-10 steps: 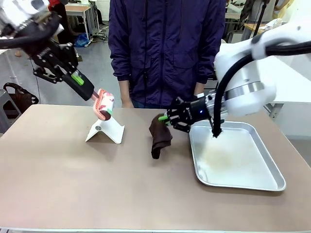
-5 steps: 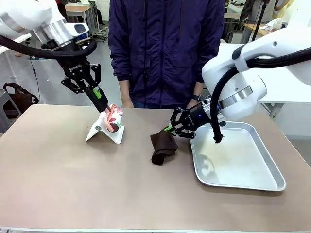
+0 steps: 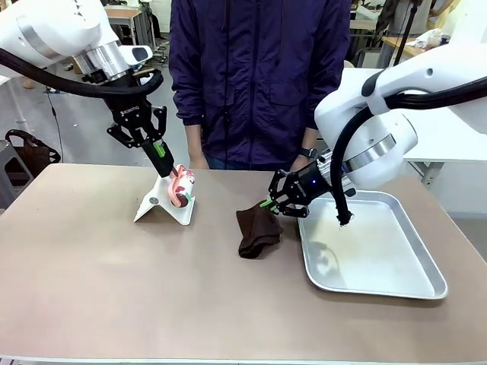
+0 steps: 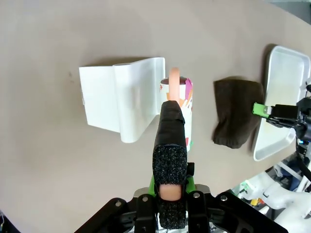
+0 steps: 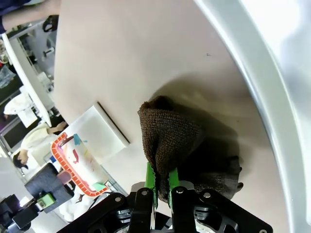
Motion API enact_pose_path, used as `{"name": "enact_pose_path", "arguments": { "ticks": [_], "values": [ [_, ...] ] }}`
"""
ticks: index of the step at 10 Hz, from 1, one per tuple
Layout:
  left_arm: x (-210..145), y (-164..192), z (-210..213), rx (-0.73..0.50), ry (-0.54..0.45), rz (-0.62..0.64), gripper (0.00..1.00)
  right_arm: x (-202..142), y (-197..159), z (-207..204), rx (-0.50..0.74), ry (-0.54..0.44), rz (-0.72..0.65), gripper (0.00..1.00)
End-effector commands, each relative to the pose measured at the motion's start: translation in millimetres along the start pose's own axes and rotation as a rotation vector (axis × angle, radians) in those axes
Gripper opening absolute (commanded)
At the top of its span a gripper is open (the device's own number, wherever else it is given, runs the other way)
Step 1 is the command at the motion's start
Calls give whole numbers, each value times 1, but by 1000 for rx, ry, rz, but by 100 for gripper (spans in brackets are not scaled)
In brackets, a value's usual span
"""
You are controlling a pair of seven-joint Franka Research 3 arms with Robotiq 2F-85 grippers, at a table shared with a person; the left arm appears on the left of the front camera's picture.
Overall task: Clean the surface of the table.
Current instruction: Return the Lint Roller and towel to their original positions.
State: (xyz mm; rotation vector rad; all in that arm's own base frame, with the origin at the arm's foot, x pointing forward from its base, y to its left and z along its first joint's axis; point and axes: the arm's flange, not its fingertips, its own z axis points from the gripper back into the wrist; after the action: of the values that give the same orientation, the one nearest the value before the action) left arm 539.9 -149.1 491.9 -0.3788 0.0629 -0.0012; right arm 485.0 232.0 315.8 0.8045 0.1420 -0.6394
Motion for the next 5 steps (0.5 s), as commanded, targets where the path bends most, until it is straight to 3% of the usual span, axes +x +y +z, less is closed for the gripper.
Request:
{"name": "enact_pose_path", "arguments": {
  "ticks": [1,5],
  "values": [
    [5,-12,1,-25,32,-35,21,-2,1,-1,31,8,3,12],
    [0,0,0,0,0,0,21,-2,1,-1,31,8,3,12]
  ]
}}
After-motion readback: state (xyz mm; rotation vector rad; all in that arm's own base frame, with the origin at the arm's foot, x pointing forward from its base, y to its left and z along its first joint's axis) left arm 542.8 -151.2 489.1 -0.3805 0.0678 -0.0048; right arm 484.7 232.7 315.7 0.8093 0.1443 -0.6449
